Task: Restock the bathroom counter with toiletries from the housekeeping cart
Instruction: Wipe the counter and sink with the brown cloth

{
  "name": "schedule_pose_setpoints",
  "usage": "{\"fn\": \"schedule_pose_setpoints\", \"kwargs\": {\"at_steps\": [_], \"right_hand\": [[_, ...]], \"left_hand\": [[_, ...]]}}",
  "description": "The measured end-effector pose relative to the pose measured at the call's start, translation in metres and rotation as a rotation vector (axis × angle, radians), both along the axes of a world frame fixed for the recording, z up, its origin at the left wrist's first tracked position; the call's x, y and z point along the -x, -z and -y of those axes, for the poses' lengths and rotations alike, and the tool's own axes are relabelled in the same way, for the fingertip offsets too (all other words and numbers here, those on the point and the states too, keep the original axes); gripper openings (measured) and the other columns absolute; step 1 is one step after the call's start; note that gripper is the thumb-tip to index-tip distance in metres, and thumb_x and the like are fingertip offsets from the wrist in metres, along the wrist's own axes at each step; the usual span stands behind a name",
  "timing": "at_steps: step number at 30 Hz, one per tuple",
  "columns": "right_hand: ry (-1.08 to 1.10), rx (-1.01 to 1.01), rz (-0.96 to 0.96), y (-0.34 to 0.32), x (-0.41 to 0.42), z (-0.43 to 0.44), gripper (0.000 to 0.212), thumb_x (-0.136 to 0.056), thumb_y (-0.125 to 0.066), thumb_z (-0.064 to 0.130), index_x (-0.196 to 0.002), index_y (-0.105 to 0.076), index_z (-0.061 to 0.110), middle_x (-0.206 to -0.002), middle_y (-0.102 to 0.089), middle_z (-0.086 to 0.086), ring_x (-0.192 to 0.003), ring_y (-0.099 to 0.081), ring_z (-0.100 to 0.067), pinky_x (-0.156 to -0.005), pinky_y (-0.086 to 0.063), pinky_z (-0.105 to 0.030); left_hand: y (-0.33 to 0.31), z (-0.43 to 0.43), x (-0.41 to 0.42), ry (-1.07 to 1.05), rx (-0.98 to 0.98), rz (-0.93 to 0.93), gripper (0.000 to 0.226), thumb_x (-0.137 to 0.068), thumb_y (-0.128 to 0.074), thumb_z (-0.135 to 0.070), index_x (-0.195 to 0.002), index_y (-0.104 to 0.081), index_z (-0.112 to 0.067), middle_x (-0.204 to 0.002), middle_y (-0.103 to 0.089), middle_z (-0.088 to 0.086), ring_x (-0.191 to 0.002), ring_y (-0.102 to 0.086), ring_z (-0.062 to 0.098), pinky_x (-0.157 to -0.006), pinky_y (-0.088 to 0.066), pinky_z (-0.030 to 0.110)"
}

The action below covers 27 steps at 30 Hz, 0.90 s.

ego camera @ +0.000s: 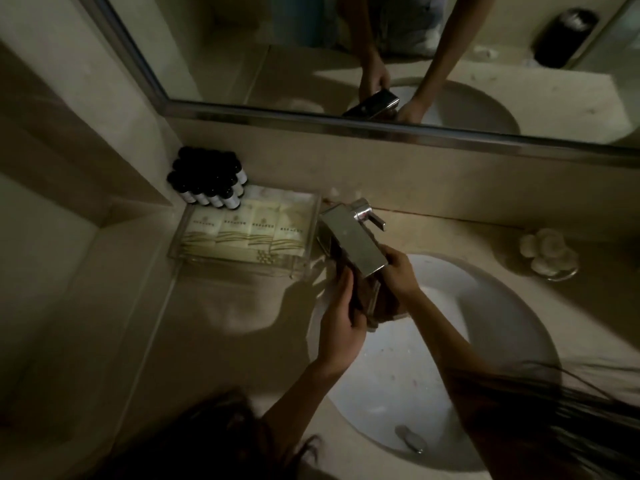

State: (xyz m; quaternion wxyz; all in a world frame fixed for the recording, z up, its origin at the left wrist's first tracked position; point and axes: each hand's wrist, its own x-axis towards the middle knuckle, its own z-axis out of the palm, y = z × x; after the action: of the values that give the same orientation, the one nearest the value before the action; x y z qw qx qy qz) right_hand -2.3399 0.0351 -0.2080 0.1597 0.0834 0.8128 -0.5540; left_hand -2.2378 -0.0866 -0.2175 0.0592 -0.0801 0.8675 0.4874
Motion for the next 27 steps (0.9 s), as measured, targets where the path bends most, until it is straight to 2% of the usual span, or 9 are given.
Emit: {"fn": "schedule_pose_setpoints", "kwargs": {"at_steps": [2, 5, 7, 9, 12, 17, 20, 23, 27], "right_hand": [[-0.007, -0.033, 0.032, -0.004, -0.012, -0.007, 0.026, -0.097, -0.053, 0.015, -0.122, -0.061, 0.016, -0.107, -0.064, -0.002, -0.097, -0.061, -0.018, -0.090, -0.050, -0.033], [0.302, 0.108, 0.037, -0.008, -0.026, -0.006, 0.019, -0.096, -0.052, 0.013, -0.113, -0.060, 0.018, -0.095, -0.062, 0.003, -0.092, -0.059, -0.017, -0.088, -0.047, -0.033], [0.418, 0.215, 0.050, -0.013, -0.022, 0.008, 0.023, -0.096, -0.053, 0.015, -0.118, -0.060, 0.014, -0.097, -0.062, 0.002, -0.093, -0.060, -0.018, -0.086, -0.049, -0.032], [0.383, 0.253, 0.048, -0.020, -0.011, 0.024, 0.024, -0.096, -0.054, 0.017, -0.118, -0.061, 0.011, -0.105, -0.065, -0.003, -0.096, -0.063, -0.019, -0.084, -0.052, -0.030], [0.351, 0.338, 0.117, -0.023, 0.012, 0.038, 0.016, -0.096, -0.055, 0.023, -0.103, -0.064, 0.012, -0.110, -0.068, -0.015, -0.099, -0.066, -0.028, -0.089, -0.054, -0.040], [0.177, 0.202, 0.099, -0.012, 0.020, 0.032, 0.021, -0.094, -0.061, 0.021, -0.112, -0.062, 0.012, -0.114, -0.068, -0.012, -0.101, -0.066, -0.026, -0.093, -0.053, -0.040], [0.220, 0.130, 0.059, -0.008, -0.002, 0.035, 0.026, -0.091, -0.064, 0.019, -0.116, -0.060, 0.012, -0.111, -0.065, -0.004, -0.101, -0.063, -0.019, -0.093, -0.050, -0.035], [0.288, -0.017, 0.049, 0.000, -0.020, 0.038, 0.025, -0.095, -0.058, 0.012, -0.119, -0.058, 0.005, -0.113, -0.063, -0.010, -0.105, -0.059, -0.024, -0.095, -0.048, -0.037], [-0.012, -0.295, -0.040, 0.008, -0.049, 0.050, 0.022, -0.094, -0.054, 0.010, -0.112, -0.065, 0.005, -0.098, -0.068, -0.012, -0.091, -0.063, -0.027, -0.078, -0.045, -0.029]], "left_hand": [[0.002, 0.003, -0.009, -0.006, 0.010, -0.007, 0.079, -0.091, -0.056, -0.015, -0.150, -0.012, -0.045, -0.153, -0.034, -0.004, -0.138, -0.037, 0.013, -0.109, -0.041, 0.039], [0.005, 0.010, -0.021, -0.016, -0.019, -0.023, 0.082, -0.089, -0.057, -0.016, -0.146, -0.010, -0.053, -0.152, -0.035, -0.009, -0.138, -0.036, 0.009, -0.108, -0.042, 0.038], [0.003, 0.014, -0.024, -0.023, -0.014, -0.031, 0.086, -0.089, -0.059, -0.010, -0.144, -0.011, -0.054, -0.152, -0.037, -0.008, -0.139, -0.035, 0.008, -0.110, -0.040, 0.035], [-0.001, 0.017, -0.023, -0.029, -0.029, -0.052, 0.082, -0.089, -0.060, -0.004, -0.146, -0.014, -0.043, -0.151, -0.036, -0.008, -0.137, -0.035, 0.008, -0.111, -0.039, 0.031], [-0.004, 0.024, -0.017, -0.061, -0.081, -0.084, 0.075, -0.087, -0.055, 0.001, -0.150, -0.021, -0.023, -0.148, -0.037, -0.008, -0.136, -0.040, 0.015, -0.110, -0.040, 0.032], [0.000, 0.030, -0.005, -0.064, -0.082, -0.052, 0.071, -0.087, -0.055, -0.012, -0.151, -0.024, -0.010, -0.151, -0.036, 0.002, -0.138, -0.033, 0.011, -0.110, -0.039, 0.033], [-0.004, 0.028, -0.006, -0.035, -0.093, 0.012, 0.073, -0.091, -0.059, -0.016, -0.153, -0.019, -0.017, -0.151, -0.037, 0.005, -0.138, -0.037, 0.018, -0.108, -0.039, 0.030], [0.000, 0.033, -0.008, -0.096, -0.127, 0.066, 0.075, -0.092, -0.056, -0.009, -0.153, -0.017, -0.028, -0.152, -0.038, 0.000, -0.137, -0.039, 0.017, -0.107, -0.041, 0.032], [-0.006, 0.037, -0.009, -0.164, -0.102, 0.078, 0.068, -0.095, -0.052, -0.009, -0.152, -0.020, -0.029, -0.151, -0.038, -0.001, -0.135, -0.042, 0.016, -0.107, -0.042, 0.034]]}}
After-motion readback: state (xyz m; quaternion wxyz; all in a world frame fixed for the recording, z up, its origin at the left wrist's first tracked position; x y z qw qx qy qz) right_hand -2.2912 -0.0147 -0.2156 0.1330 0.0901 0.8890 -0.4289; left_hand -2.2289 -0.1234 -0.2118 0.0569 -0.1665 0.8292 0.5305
